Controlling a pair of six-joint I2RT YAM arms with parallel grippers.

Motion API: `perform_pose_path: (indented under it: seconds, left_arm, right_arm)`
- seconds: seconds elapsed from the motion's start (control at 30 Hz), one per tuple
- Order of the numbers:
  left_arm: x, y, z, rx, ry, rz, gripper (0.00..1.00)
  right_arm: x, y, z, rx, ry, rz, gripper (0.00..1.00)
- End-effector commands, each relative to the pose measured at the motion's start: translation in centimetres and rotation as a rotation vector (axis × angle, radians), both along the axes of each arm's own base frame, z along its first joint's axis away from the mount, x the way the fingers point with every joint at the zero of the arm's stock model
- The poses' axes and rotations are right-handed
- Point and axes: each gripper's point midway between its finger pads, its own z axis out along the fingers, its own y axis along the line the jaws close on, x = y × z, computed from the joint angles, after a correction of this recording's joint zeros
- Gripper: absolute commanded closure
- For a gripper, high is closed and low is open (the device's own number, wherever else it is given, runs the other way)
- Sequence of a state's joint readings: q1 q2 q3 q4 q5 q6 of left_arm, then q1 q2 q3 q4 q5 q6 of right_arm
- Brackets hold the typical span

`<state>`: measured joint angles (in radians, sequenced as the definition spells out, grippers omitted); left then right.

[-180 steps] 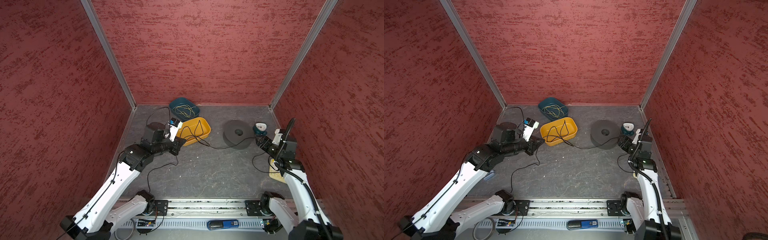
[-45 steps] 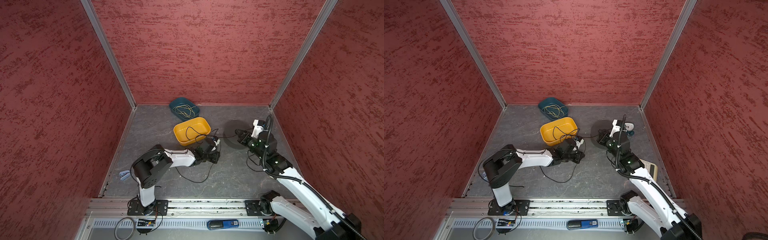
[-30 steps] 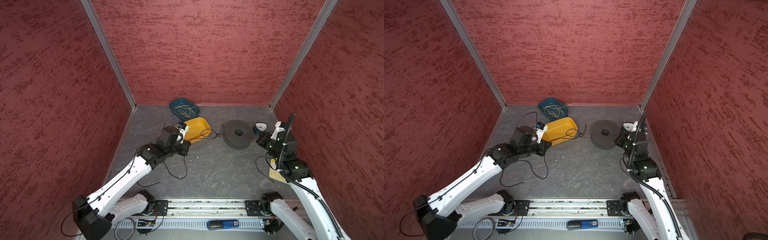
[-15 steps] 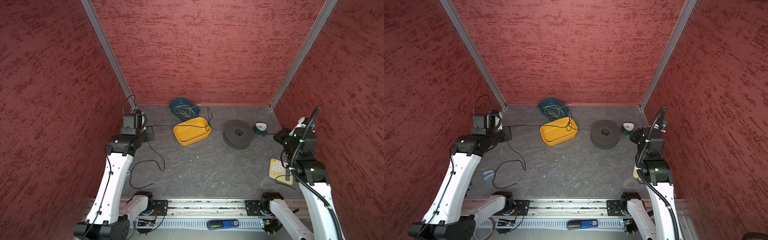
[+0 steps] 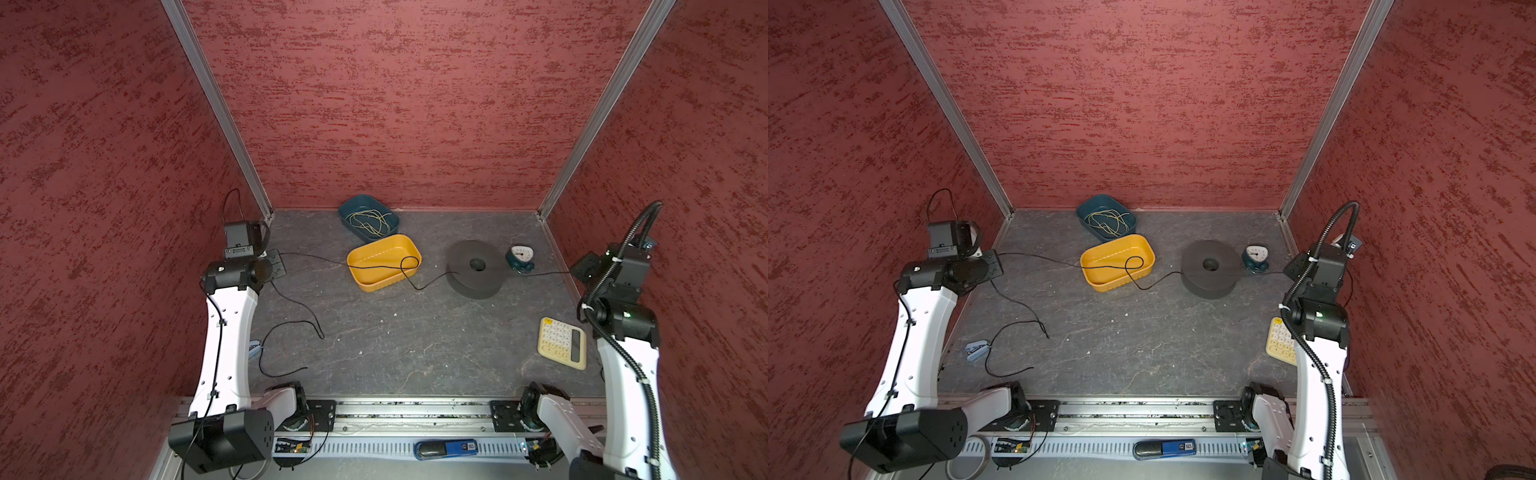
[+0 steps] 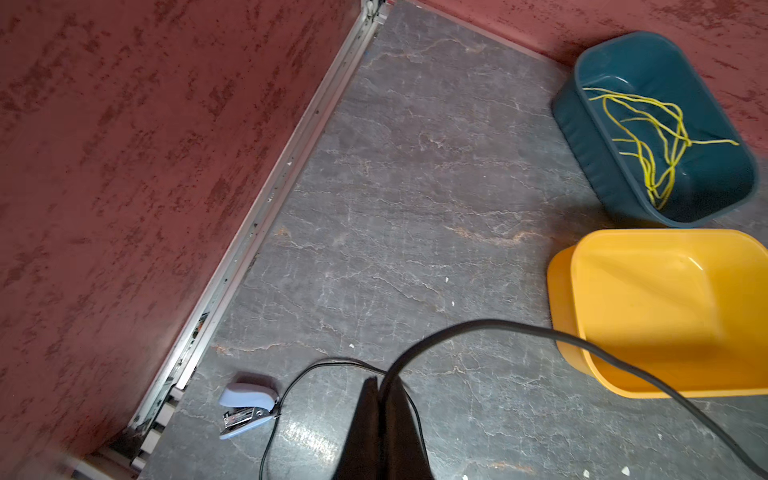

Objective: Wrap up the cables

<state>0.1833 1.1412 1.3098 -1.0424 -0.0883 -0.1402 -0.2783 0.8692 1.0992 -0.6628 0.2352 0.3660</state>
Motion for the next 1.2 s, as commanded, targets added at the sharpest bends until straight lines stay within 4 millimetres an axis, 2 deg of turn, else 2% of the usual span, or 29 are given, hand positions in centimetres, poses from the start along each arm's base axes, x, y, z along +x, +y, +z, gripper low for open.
perform_pose_path:
  seconds: [0.0, 0.17, 0.3, 0.4, 0.5, 0.57, 0.63, 0.8, 0.87, 1.0, 1.17]
  left_arm:
    - [0.3, -3.3, 2.2, -0.068, -0.114, -0.134, 0.98]
    - [-0.2, -9.5, 2.6, -0.142, -0.155, -0.366, 0.94]
    - [-0.8, -14.5, 1.8, -0.231, -0.137, -0.549, 0.93]
    - [-1.0, -16.6, 1.4, -0.279, -0.132, -0.636, 0.94]
    - [-1.2, -17.6, 1.0, -0.319, -0.119, -0.683, 0.94]
    - [-1.4, -18.0, 0.7, -0.331, -0.113, -0.710, 0.94]
    - [-1.6, -18.4, 0.3, -0.328, -0.109, -0.733, 0.93]
    - [-1.6, -19.0, -0.5, -0.338, -0.087, -0.762, 0.93]
    - [-1.6, -19.5, -0.9, -0.356, -0.081, -0.785, 0.93]
    - [-1.7, -20.3, -1.4, -0.398, -0.072, -0.821, 0.93]
    - [-2.1, -20.7, -1.1, -0.397, -0.091, -0.848, 0.93]
  right_arm:
    - [0.2, 1.9, 0.0, 0.034, -0.032, 0.110, 1.00]
    - [0.9, 5.9, -3.4, 0.194, -0.036, 0.298, 1.00]
    - [0.0, 7.6, -6.3, 0.278, -0.019, 0.349, 0.98]
    - [-0.6, 9.2, -7.8, 0.334, 0.001, 0.415, 0.97]
    - [-1.4, 11.0, -8.8, 0.394, 0.012, 0.483, 0.97]
    - [-1.9, 11.2, -9.7, 0.405, 0.029, 0.486, 0.93]
    - [-2.1, 11.2, -10.6, 0.417, 0.052, 0.477, 0.81]
    - [-1.0, 11.4, -10.8, 0.431, 0.037, 0.498, 0.37]
    - [0.0, 11.3, -11.4, 0.445, 0.024, 0.496, 0.26]
    - [2.8, 12.1, -12.2, 0.524, -0.054, 0.563, 0.15]
    - [6.1, 12.3, -13.5, 0.604, -0.143, 0.606, 0.14]
